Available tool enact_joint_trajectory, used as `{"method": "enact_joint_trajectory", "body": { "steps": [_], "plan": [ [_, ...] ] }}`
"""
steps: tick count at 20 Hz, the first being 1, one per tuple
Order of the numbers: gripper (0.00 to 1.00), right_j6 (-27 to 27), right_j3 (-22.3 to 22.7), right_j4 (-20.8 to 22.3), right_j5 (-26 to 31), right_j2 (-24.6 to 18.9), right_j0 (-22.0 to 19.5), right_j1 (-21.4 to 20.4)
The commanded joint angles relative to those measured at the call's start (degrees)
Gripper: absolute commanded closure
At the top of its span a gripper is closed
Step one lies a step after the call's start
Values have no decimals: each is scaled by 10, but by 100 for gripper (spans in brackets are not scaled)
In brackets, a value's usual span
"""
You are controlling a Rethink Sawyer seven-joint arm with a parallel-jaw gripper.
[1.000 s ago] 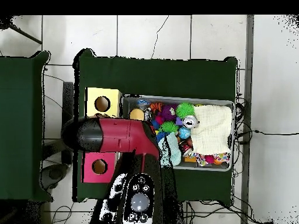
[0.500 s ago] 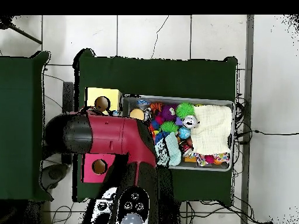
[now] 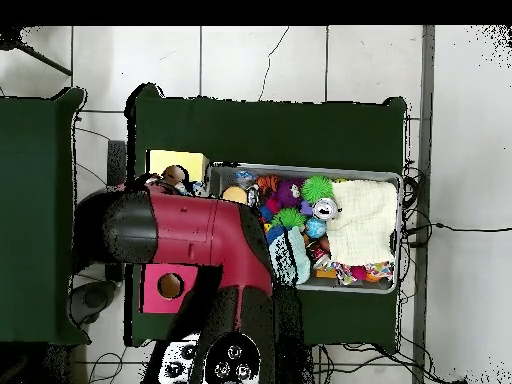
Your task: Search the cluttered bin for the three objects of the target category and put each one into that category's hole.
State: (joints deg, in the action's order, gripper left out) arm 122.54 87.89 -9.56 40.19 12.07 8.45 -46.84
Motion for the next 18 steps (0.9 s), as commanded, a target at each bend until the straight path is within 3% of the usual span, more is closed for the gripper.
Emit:
{"method": "enact_joint_trajectory", "body": {
  "steps": [1, 7, 13, 18],
  "plan": [
    [100, 113, 24, -5, -20, -7, -7, 34],
    [100, 118, 34, -1, -27, -3, 8, 32],
    [100, 139, 73, 1, -42, 10, 54, 19],
    [100, 158, 71, -1, -63, 29, 84, 40]
  ]
}}
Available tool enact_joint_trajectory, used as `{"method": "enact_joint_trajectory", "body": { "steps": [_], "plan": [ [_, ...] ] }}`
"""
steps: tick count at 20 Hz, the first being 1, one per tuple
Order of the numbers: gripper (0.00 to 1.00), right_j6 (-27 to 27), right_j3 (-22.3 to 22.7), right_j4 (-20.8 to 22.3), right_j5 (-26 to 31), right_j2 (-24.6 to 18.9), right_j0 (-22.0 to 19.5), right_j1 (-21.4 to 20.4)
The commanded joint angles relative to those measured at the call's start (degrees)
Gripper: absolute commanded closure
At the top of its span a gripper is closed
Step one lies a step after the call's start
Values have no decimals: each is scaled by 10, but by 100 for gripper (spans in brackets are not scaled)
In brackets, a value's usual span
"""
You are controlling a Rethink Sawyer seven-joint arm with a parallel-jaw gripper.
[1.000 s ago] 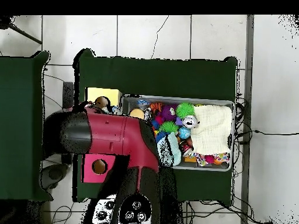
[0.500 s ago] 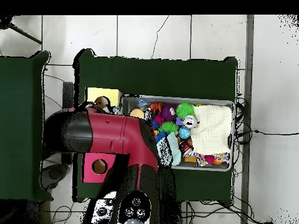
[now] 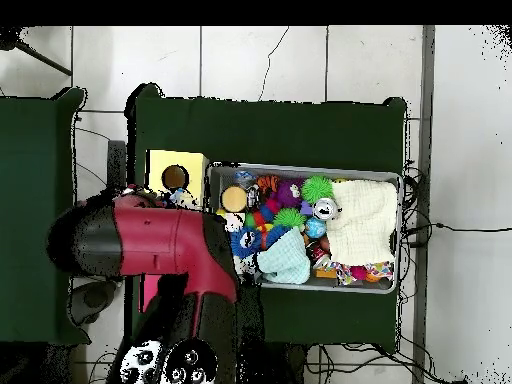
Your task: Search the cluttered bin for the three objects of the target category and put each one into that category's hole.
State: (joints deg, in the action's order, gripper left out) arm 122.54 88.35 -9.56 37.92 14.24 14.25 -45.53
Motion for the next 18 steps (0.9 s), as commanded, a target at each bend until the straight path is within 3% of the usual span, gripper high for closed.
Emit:
{"method": "enact_joint_trajectory", "body": {
  "steps": [1, 13, 18],
  "plan": [
    [100, 156, 65, -3, -43, 8, 26, 30],
    [100, 141, 113, -7, -143, 11, 48, 47],
    [100, 113, 140, 5, -174, 12, 35, 47]
  ]
}}
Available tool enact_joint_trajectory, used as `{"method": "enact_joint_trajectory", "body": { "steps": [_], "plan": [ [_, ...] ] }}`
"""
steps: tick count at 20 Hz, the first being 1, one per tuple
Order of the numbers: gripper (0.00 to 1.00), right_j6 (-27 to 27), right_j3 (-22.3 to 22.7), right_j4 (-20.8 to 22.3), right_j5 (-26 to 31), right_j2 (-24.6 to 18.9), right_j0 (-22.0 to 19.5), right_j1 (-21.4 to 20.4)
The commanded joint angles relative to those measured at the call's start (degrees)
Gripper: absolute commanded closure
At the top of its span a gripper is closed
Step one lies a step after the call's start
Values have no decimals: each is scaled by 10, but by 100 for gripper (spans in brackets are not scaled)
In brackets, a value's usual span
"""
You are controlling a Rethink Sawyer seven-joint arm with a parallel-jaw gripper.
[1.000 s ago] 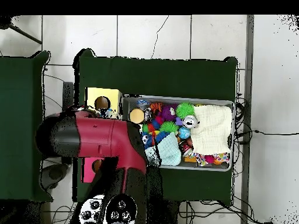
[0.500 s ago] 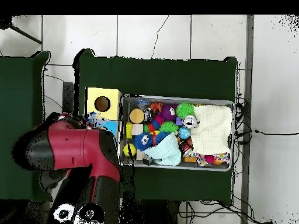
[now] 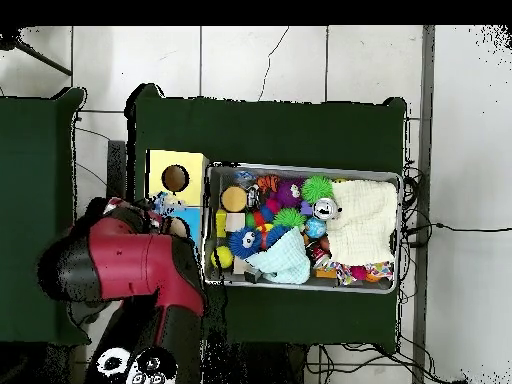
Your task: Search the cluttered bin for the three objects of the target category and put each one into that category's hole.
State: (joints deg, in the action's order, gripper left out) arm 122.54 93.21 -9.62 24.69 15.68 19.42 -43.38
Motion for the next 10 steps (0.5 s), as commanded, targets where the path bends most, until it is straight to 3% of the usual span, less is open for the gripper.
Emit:
{"method": "enact_joint_trajectory", "body": {
  "steps": [1, 10],
  "plan": [
    [100, 107, 103, 10, -58, -5, -21, 27],
    [100, 94, 125, 17, -119, -6, -33, 43]
  ]
}}
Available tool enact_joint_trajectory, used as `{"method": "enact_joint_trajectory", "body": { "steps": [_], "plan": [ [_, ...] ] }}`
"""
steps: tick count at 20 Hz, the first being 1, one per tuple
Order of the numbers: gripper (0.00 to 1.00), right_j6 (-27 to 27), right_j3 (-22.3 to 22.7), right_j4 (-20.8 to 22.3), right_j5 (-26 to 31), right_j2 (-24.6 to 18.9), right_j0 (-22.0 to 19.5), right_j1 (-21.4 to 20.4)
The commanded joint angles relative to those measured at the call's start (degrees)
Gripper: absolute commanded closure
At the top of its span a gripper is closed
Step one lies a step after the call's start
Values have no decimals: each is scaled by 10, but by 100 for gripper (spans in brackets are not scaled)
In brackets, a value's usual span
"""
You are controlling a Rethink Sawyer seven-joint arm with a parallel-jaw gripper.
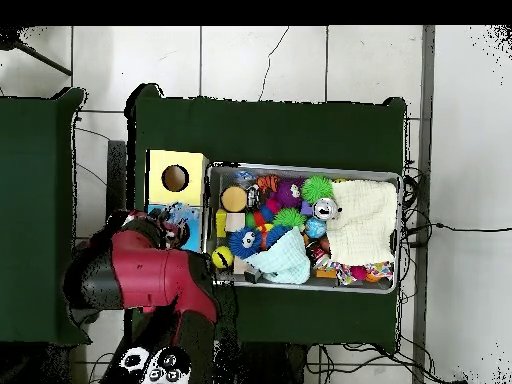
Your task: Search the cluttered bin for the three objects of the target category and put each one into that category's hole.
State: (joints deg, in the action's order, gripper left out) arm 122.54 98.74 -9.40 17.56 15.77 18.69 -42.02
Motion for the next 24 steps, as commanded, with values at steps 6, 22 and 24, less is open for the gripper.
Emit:
{"method": "enact_joint_trajectory", "body": {
  "steps": [6, 22, 24],
  "plan": [
    [100, 85, 59, 11, -48, -5, -29, 44],
    [100, 130, -52, -48, 36, 58, 39, 118],
    [100, 131, -56, -53, 40, 61, 42, 121]
  ]
}}
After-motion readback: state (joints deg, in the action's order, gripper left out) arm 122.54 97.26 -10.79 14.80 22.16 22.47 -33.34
